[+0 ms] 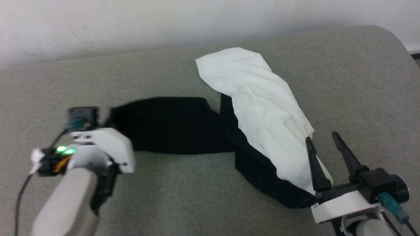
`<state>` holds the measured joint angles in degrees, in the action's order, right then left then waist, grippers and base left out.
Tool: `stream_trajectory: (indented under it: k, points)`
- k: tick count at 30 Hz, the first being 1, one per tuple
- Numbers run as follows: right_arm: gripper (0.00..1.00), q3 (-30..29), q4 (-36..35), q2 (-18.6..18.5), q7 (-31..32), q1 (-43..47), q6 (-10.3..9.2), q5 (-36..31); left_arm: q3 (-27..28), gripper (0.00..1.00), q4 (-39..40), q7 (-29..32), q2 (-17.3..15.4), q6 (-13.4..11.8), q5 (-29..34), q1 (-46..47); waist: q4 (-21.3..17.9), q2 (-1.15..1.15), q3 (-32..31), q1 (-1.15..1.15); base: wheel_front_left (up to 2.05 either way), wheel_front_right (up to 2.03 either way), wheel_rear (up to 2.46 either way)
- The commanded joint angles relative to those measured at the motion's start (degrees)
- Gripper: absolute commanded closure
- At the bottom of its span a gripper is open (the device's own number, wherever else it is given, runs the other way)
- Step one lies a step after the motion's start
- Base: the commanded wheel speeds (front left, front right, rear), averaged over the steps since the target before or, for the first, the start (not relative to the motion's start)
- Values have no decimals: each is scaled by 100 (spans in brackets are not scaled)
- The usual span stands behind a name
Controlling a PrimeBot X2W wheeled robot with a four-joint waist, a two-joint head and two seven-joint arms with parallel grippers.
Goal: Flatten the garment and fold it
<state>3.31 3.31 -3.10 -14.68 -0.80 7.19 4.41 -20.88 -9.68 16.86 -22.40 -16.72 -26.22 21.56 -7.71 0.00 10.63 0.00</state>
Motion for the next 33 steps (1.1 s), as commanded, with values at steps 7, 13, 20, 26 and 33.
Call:
stream_trajectory:
  k: [7, 13, 20, 26, 33]
  points:
    - [0, -86, 40, 18, -22, 91, 30, -98, 1227, 100, -83, -988, -490, -584, -308, -777, 465, 0, -280, 0, 0, 0, 0]
    - [0, -172, 80, 19, 62, 85, 30, -173, 1528, 100, -470, -1043, -580, -636, -533, -1074, 541, 0, -169, 0, 0, 0, 0]
    - [0, -311, 232, 17, 102, 64, 30, -185, 1240, 0, -511, -1567, -220, -356, -497, -922, 615, 0, -302, 0, 0, 0, 0]
    - [0, -333, 269, -30, 248, 137, 30, -171, 992, 0, -289, -2657, 104, 57, -351, -884, 680, 0, -658, 0, 0, 0, 0]
    - [0, -437, 118, -157, 575, 303, 30, -52, 639, 0, 508, -3162, 337, 217, 250, -1316, 806, 0, -938, 0, 0, 0, 0]
